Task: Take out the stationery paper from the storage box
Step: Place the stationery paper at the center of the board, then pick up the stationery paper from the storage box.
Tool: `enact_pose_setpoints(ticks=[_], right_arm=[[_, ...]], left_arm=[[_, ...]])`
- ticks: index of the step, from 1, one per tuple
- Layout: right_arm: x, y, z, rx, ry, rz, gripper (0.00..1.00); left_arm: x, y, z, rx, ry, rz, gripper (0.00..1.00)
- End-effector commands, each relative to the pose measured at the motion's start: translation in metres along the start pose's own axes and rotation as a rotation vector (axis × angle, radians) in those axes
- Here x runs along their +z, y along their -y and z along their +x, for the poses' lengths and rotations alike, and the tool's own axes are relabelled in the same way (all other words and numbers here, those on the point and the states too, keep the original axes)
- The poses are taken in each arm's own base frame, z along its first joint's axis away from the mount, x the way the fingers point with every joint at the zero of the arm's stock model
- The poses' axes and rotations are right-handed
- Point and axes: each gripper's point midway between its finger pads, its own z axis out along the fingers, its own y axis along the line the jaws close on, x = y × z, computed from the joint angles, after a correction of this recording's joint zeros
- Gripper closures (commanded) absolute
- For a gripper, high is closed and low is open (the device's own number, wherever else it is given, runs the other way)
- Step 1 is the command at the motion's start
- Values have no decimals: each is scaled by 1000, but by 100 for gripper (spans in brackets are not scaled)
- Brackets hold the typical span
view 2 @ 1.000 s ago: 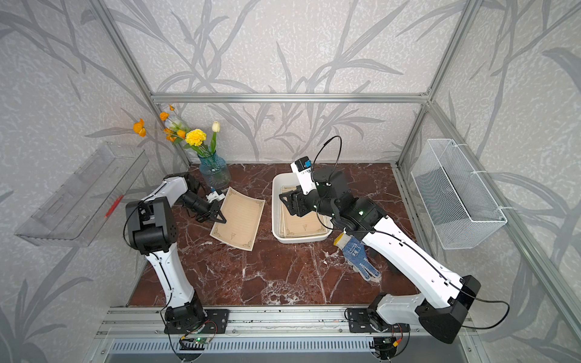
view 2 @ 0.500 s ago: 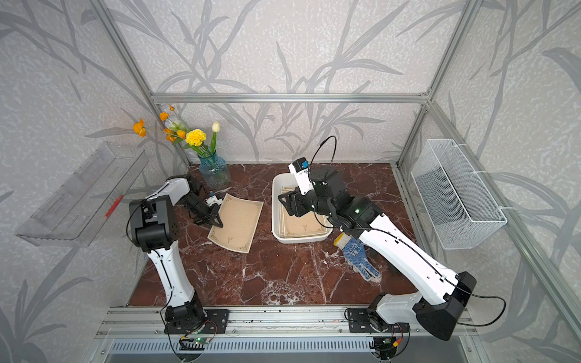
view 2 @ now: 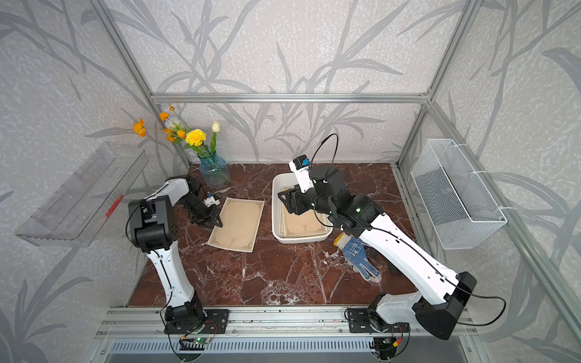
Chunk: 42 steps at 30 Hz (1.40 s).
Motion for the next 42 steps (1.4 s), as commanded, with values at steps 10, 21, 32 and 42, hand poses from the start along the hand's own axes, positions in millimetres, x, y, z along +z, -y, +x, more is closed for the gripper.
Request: enact_pose_setpoints(ticks=[10,21,32,42], right_arm=[[-13,8,-7,-37,-15,91,33],[-16,103,11,63,-101,309,28],[5,199,68,233,-194,431,25],[47,249,112,313,-278,503,27]], left_arm=[[-52,-3,10,-10,120,-150,52],[-142,77,6,24,531,-187,52],[-111,255,9,85,691,41,55],[-16,309,-19,-29,594,-37,54]])
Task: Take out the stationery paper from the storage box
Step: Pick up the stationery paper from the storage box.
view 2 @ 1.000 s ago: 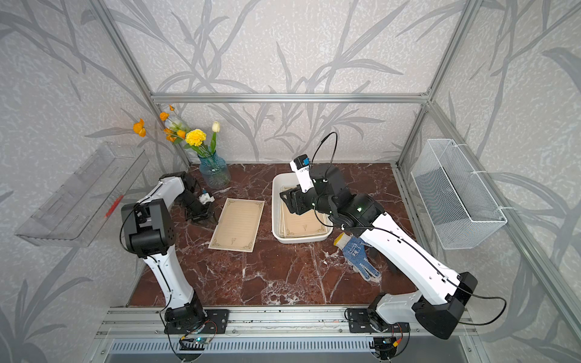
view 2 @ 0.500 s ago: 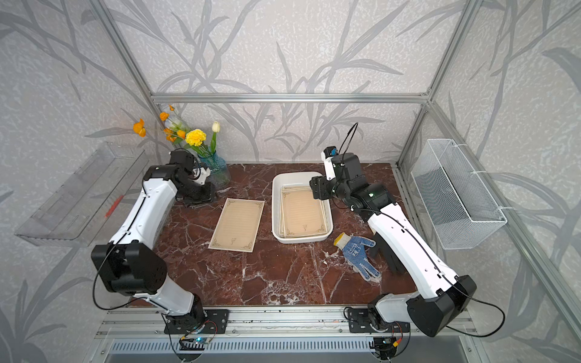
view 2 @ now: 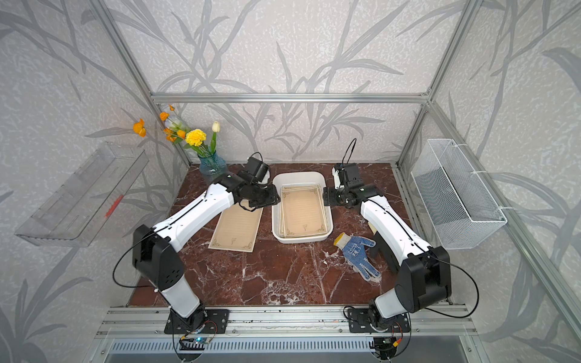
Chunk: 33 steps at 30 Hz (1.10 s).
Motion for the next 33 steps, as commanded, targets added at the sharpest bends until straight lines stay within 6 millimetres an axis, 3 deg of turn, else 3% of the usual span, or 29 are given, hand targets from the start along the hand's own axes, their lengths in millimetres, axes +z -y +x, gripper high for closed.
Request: enact_pose_setpoints(ticks=[1,7,8,16,33], right_arm=[[20,7,-7,36,1,7,27],[41,3,-4,48,-62,-21,27],[53,4,3,51,-89,-19,27],[70,1,10,64,-113,-51,28],[90,0,29,70,-165,-75,31]], left_arm=[[11,2,-18,-105,52,-70,53],[41,-5,-25,-116,21,-193,52],[49,-4,-25,-111,8,-191,52],[90,-8,-24,-90,-56,-238,51],[127,-24,-16,-108,-96,-306,47]])
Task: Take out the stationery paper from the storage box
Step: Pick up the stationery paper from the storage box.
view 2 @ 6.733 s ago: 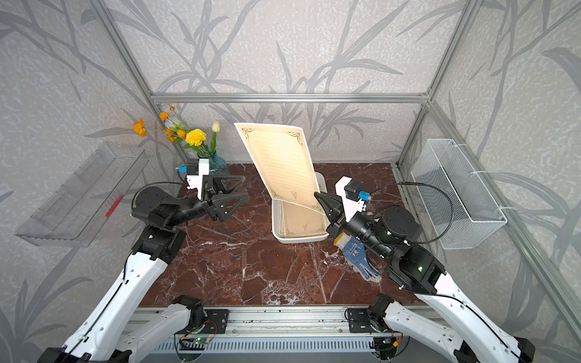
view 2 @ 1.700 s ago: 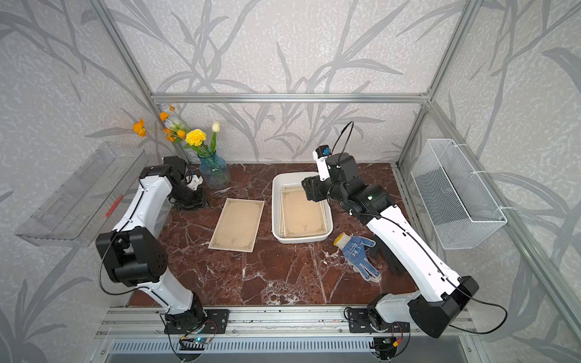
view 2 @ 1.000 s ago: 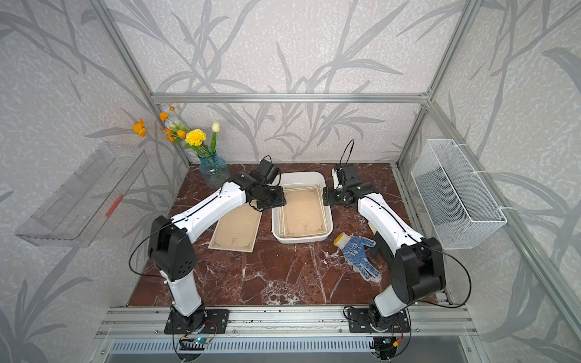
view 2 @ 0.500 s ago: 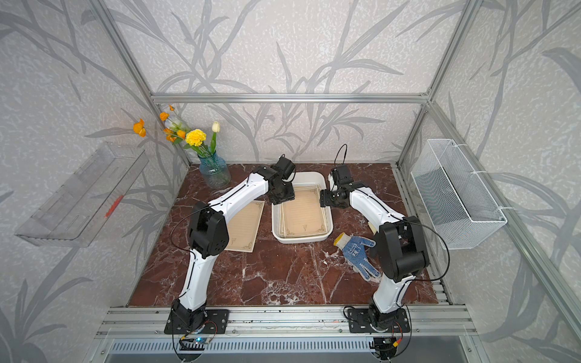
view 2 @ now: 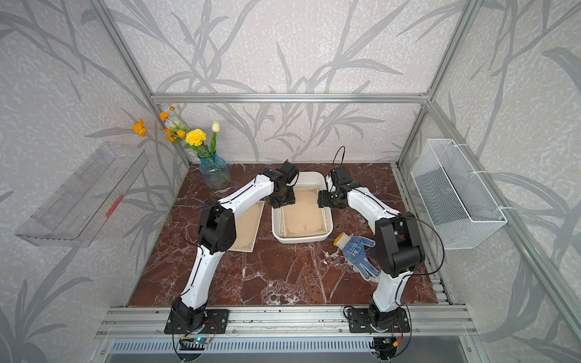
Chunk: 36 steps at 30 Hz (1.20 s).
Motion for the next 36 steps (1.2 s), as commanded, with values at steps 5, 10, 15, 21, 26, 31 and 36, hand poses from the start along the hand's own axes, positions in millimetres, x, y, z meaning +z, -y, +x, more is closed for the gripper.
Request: enact_pose_setpoints(ticks=[5,10,15,21,26,31,36], right_arm=[[10,0,4,5,-15,-18,33],[11,0,5,6,-19,-21,33],[9,0,4,1,-16,-21,33],[8,-1,4,1,-15,-26,33],[6,-2,4,0,-16,-31,33],[3,-4,2,1,-10,-38,34],[1,-5,1,3,-6,-41,34]], left_arm=[[17,-5,3,-5,-23,-37,47],[27,-6,4,-9,-44,-37,47],[35,-7,7,-14,-62,-41,47],[40,-5,7,-24,-79,-18,47],[40,-9,6,-35,-84,-21,48],[37,-8,4,-44,-81,-11,51],[32,-4,1,-45,-66,12,55]])
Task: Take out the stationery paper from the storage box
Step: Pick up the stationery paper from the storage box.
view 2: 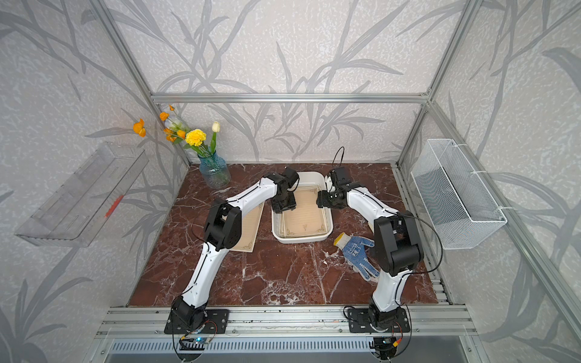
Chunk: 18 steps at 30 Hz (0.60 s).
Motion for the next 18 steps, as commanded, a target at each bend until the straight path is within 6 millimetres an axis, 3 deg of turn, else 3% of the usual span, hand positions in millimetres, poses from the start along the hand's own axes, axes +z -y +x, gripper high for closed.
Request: enact_pose_setpoints(ticks=[1,10,18], right_arm=[[-4,0,1,4,-1,-4,34],[-5,0,1,9,-3,-5,35],[-9,-1,-1,4,3,-3,35]], left_arm=[[-9,2,-5,-16,11,26,56],[-17,10,-7,-16,22,69,68],[-1,19,2,-19,-41,123,69]])
